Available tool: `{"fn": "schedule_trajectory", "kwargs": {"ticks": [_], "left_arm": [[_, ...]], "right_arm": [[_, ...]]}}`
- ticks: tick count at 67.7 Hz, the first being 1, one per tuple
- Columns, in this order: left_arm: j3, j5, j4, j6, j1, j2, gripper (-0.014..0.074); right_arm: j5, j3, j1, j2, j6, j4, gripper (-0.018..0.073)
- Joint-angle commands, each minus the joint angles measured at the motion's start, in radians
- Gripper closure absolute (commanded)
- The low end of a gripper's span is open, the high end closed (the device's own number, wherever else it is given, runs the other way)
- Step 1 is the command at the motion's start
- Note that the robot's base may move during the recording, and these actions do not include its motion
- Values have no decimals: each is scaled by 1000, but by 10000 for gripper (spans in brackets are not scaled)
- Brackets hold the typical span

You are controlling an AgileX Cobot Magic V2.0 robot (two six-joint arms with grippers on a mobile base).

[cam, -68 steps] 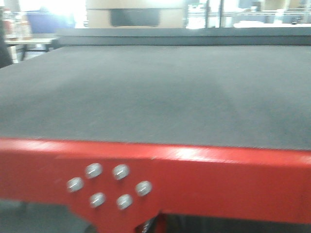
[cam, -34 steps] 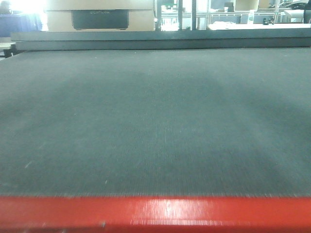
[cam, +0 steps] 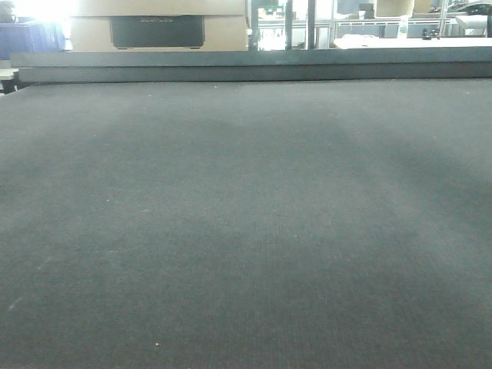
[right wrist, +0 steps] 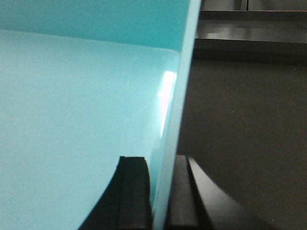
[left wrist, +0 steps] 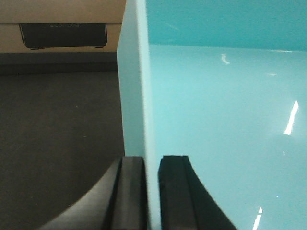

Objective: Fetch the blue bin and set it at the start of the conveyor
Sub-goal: 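Drive toward the red-framed grey conveyor table holding the bin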

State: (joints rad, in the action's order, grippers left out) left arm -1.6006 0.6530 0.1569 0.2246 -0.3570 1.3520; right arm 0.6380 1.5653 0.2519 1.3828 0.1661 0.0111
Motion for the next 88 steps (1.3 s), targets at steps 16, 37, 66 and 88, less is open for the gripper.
{"fn": "schedule_trajectory", "kwargs": {"ticks": [16, 37, 66, 88], "left_arm": [[-10, -44, -37, 1, -5, -18, 708], [-10, -44, -37, 1, -5, -18, 708], [-10, -44, -37, 1, -5, -18, 708], [-10, -44, -37, 1, -5, -18, 708]], "right_arm": [[-71, 11, 1, -7, -19, 3, 711], [-71, 11, 1, -7, -19, 3, 711], [-71, 11, 1, -7, -19, 3, 711], [-71, 11, 1, -7, -19, 3, 711]]}}
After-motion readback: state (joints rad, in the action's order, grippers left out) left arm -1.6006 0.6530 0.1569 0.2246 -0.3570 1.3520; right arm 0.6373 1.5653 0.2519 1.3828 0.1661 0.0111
